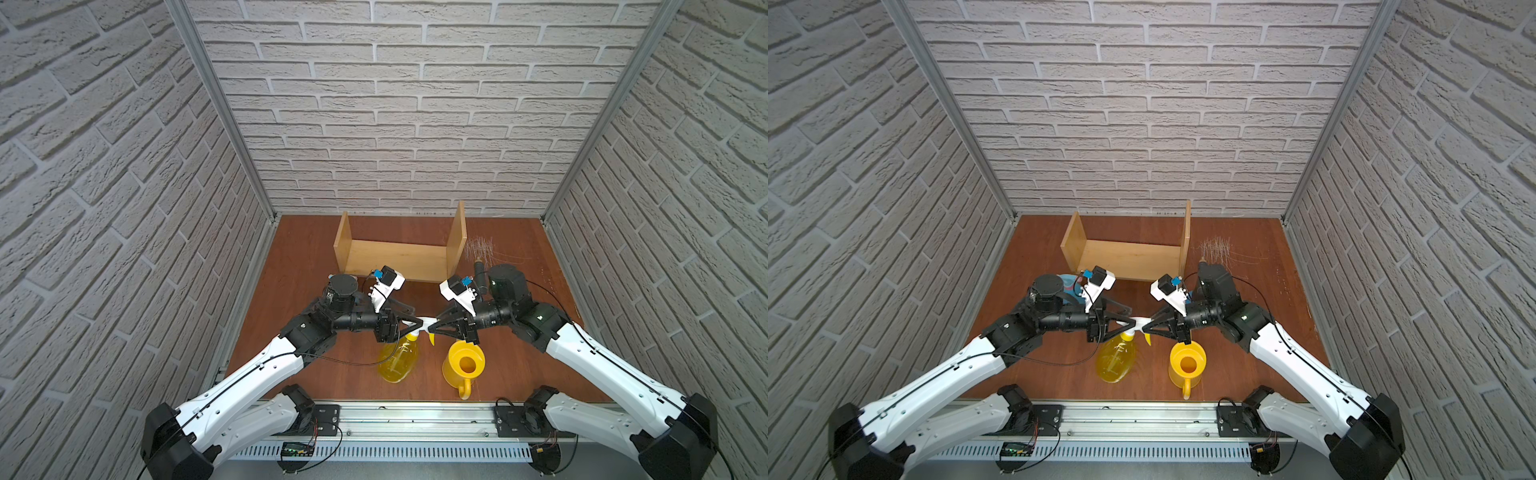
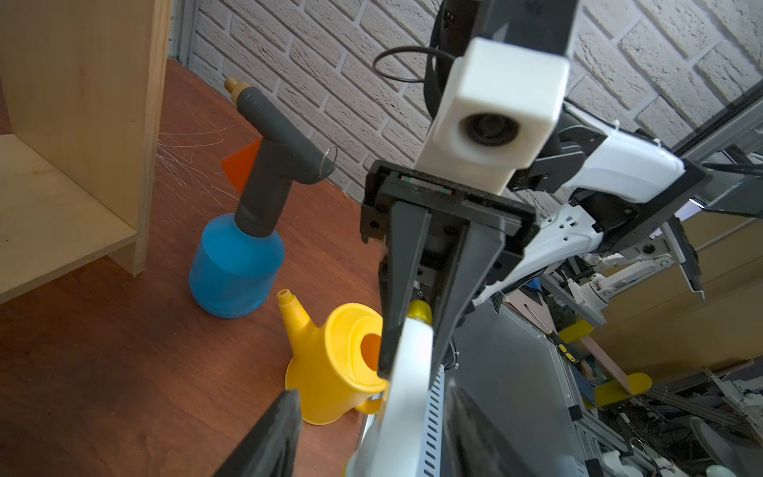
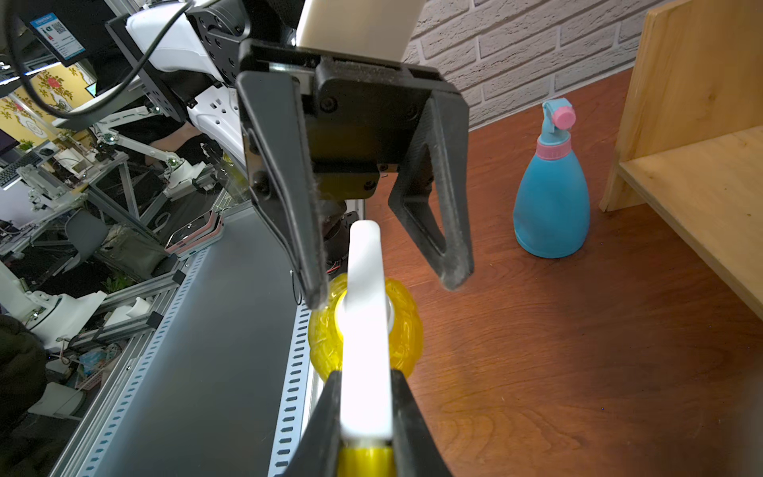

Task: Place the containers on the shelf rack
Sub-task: 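Pick up a container from the center of the board.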

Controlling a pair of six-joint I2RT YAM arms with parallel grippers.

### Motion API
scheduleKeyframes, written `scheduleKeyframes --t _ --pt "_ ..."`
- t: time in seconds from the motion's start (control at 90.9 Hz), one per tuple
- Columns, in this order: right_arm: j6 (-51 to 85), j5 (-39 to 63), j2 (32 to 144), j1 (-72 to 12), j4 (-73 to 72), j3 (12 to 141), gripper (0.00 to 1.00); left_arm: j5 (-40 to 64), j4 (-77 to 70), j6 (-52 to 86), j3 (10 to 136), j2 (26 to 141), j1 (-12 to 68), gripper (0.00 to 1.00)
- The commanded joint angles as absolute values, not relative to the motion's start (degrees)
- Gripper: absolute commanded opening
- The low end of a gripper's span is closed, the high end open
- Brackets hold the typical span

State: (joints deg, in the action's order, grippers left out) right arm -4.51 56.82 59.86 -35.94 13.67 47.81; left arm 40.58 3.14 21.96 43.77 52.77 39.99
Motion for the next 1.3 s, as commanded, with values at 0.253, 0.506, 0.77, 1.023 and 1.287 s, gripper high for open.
scheduleKeyframes --t 0.253,0.506,0.77,1.023,1.287 --pt "-4.8 62.8 58.1 -35.6 9.9 49.0 0.03 45.4 4.1 20.1 45.0 52.7 42.9 0.41" --pt "-5.4 64.3 58.8 -35.6 10.6 49.5 0.03 45.9 4.0 20.3 45.2 52.0 43.1 0.22" --pt "-6.3 64.5 59.5 -35.8 12.0 50.2 0.08 46.2 4.4 20.0 45.6 52.5 43.3 0.03" --pt "-5.4 63.1 59.6 -36.3 12.1 50.4 0.35 41.9 6.7 18.3 46.0 51.6 43.2 0.0" --pt "-1.2 52.5 55.1 -36.5 7.5 47.5 0.51 32.1 6.5 17.7 45.1 48.2 42.9 0.0"
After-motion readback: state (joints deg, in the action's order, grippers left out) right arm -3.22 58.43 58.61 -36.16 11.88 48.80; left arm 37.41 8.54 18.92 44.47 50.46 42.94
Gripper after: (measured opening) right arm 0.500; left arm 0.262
